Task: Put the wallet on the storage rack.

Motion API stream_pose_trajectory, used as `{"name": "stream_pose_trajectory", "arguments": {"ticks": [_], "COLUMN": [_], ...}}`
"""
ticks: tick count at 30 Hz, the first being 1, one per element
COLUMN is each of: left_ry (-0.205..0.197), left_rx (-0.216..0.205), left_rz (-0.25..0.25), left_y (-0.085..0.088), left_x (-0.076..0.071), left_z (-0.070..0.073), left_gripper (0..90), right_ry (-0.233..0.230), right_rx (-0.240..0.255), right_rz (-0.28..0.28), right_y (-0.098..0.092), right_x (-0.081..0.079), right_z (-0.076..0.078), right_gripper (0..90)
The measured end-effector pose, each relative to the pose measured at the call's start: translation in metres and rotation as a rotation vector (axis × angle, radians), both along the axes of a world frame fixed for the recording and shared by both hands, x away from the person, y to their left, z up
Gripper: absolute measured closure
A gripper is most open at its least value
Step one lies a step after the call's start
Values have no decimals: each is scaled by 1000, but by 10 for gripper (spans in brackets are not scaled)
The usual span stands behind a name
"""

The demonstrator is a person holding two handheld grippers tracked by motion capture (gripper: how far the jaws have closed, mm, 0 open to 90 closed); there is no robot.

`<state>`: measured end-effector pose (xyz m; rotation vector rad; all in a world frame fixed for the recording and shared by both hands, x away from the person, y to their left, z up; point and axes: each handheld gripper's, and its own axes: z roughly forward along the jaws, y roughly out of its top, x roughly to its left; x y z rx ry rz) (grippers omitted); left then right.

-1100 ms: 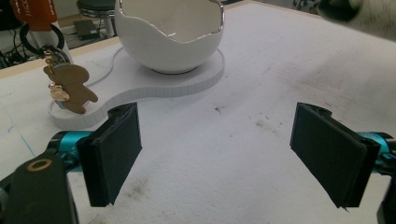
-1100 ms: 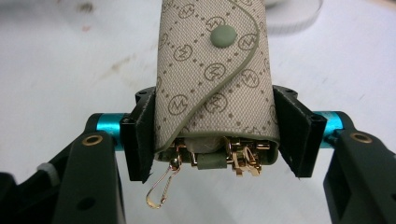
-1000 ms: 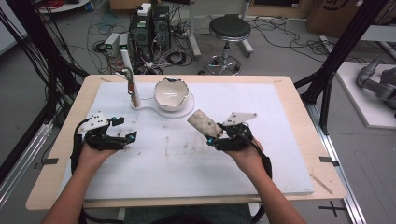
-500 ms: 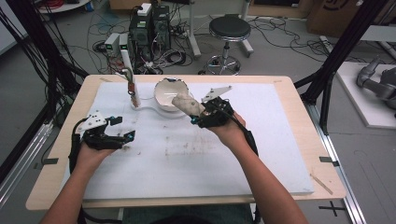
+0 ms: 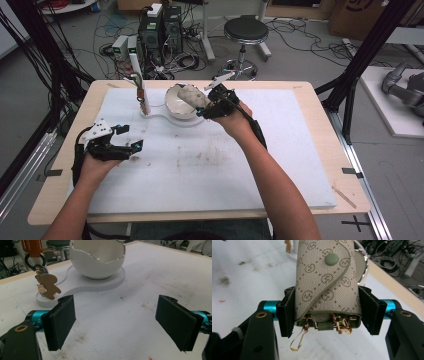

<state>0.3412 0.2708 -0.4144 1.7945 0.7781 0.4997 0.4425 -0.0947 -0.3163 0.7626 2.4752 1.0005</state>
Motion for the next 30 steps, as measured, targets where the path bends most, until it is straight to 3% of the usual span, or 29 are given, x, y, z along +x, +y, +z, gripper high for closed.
{"name": "stream_pose_trajectory", "arguments": {"ticks": [10, 20, 30], "left_ry": [-3, -3, -1], "left_rx": [-5, -5, 2], "left_rz": [8, 11, 11], "left_y": [4, 5, 5], "left_x": [-2, -3, -3], "left_z": [1, 1, 0], "left_gripper": [163, 163, 163], "right_ry": [8, 29, 49], "right_rx": [-67, -157, -202], "right_rz": [5, 9, 10], "right_y": [25, 46, 60], "right_x": [22, 35, 44], "right_z": [5, -10, -18], "right_gripper": [380, 380, 379]}}
